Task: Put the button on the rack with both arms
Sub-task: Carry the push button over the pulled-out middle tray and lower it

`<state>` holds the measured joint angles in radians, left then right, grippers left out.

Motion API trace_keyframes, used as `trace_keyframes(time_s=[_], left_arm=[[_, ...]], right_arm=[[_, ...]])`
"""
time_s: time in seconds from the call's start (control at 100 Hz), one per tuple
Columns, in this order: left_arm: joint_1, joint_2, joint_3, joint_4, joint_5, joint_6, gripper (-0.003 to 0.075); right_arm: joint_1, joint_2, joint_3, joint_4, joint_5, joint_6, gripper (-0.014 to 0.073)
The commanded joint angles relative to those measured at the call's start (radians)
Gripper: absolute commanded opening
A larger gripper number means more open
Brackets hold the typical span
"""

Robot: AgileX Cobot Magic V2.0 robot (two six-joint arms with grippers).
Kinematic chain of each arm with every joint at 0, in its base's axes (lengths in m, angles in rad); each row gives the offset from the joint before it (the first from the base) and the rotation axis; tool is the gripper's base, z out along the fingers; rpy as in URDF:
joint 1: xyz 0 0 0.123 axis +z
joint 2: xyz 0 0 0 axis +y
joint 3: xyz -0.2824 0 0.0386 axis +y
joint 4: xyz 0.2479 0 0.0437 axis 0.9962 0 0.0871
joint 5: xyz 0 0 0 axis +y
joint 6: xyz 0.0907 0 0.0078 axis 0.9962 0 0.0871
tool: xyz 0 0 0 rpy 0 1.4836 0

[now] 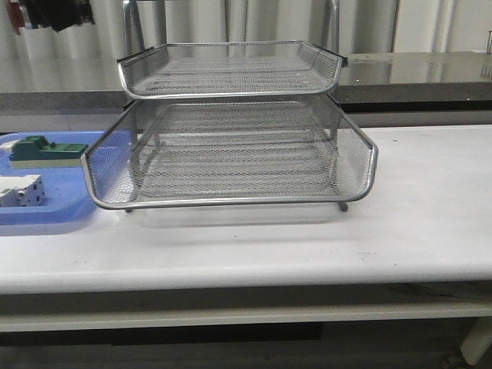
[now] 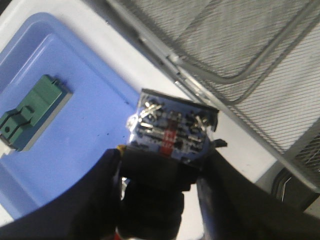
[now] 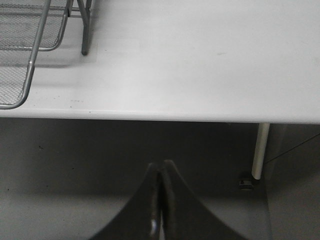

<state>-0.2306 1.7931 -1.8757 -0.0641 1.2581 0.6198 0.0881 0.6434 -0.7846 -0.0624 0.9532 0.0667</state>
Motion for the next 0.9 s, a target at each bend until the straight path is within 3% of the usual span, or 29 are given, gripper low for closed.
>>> trace_keyframes(time_s=[0.0,0.45,0.89], left_arm=[[-0.049,-0.078,-0.009,-0.027,0.017,-0.008,0.0004],[-0.309,-0.040,-0.009,-0.094,0.015,0.021,0.0004],[-0.402,0.144,-0.009,-0.094,-0.054,0.023,0.0004]], right_arm=[[-0.009,-0.001,-0.034,-0.013,-0.056,-0.003,-0.0068],[-0.009,-0.001,-0.034,-0.013,-0.056,-0.003,-0.0068],[-0.009,-0.001,-0.034,-0.013,-0.056,-0.003,-0.0068]])
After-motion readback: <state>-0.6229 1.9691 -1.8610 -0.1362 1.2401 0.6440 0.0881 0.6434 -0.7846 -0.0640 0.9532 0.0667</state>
